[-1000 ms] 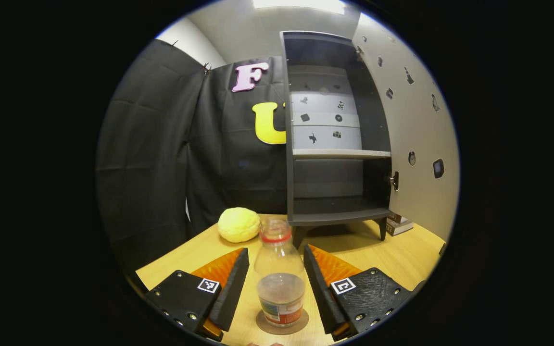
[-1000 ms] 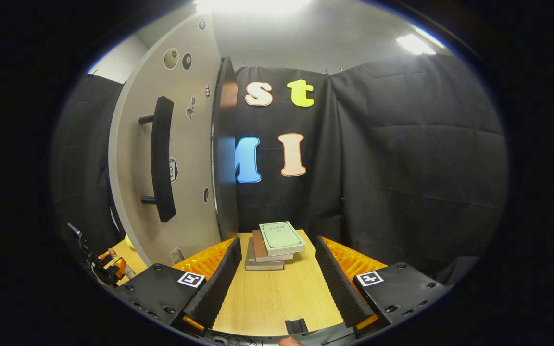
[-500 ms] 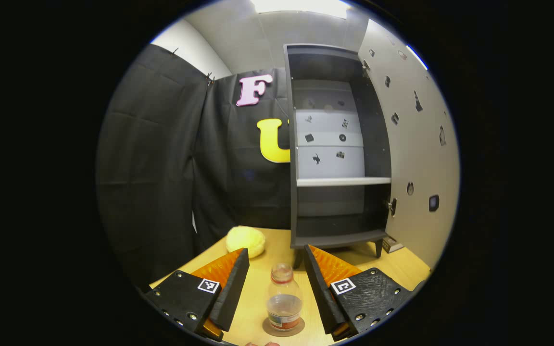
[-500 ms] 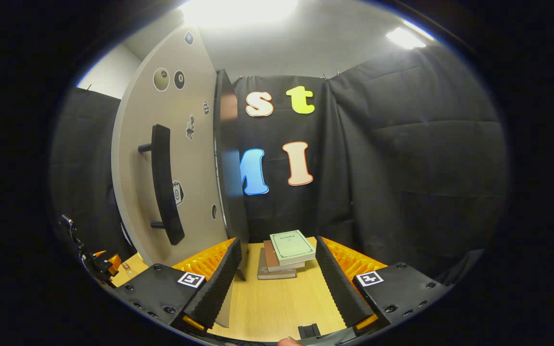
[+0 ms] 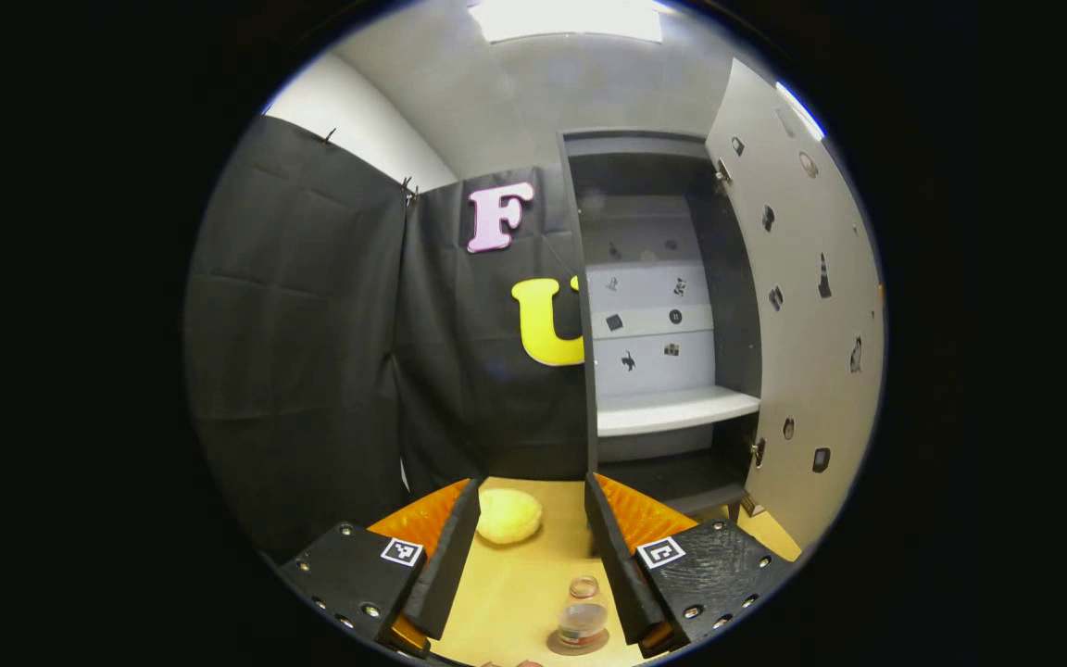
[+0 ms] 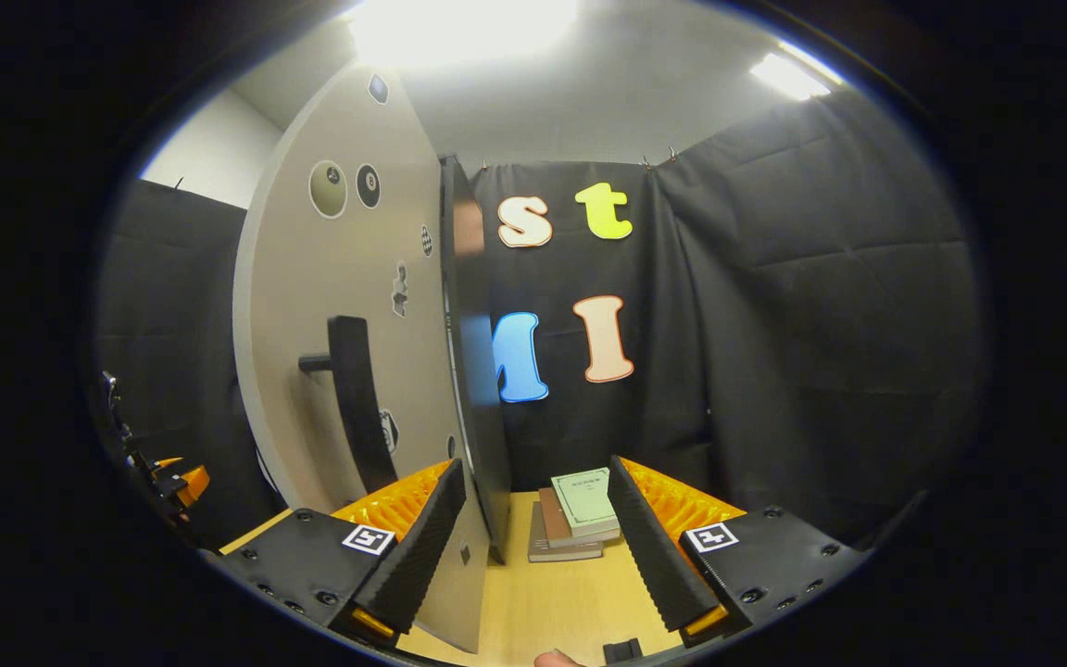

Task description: Open the cabinet door with the right hand, grasp the bottle in the cabinet with the left hand and place it on the coaster, then close the cabinet door with the right hand.

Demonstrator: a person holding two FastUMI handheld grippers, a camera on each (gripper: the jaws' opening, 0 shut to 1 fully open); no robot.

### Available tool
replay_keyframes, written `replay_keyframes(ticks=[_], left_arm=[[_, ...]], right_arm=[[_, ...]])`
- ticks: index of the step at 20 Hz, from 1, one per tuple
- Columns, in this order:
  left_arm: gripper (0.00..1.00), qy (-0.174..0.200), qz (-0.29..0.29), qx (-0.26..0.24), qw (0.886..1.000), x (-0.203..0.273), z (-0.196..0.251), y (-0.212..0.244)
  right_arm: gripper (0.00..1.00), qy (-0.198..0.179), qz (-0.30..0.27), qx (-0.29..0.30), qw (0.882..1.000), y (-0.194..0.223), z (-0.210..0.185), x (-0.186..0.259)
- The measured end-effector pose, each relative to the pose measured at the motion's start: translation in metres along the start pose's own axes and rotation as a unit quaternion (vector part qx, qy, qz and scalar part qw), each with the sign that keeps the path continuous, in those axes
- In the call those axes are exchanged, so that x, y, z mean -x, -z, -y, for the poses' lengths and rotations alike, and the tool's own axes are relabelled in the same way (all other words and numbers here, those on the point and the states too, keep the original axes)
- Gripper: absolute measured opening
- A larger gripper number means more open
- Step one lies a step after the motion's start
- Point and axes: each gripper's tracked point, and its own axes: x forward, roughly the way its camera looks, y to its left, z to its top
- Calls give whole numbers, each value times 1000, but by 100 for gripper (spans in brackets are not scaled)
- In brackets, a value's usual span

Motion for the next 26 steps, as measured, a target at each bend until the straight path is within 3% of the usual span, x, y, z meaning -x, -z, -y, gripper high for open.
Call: replay_keyframes(ticks=[2, 7, 9, 15, 26], left_arm=[[63, -1, 14, 0, 1000, -2, -13, -13], [68, 29, 26, 22, 999, -16, -25, -17], [66, 37, 25, 19, 999, -23, -29, -14], [66, 60, 22, 31, 997, -38, -41, -1], [65, 69, 22, 36, 997, -59, -78, 8]], right_arm=[[90, 4, 5, 15, 1000, -2, 4, 1], [95, 33, 4, 24, 999, -1, 9, 0], [95, 40, 4, 27, 999, -2, 9, 1], [95, 35, 1, 36, 999, -1, 4, 1], [95, 16, 3, 36, 999, 0, -17, -3]])
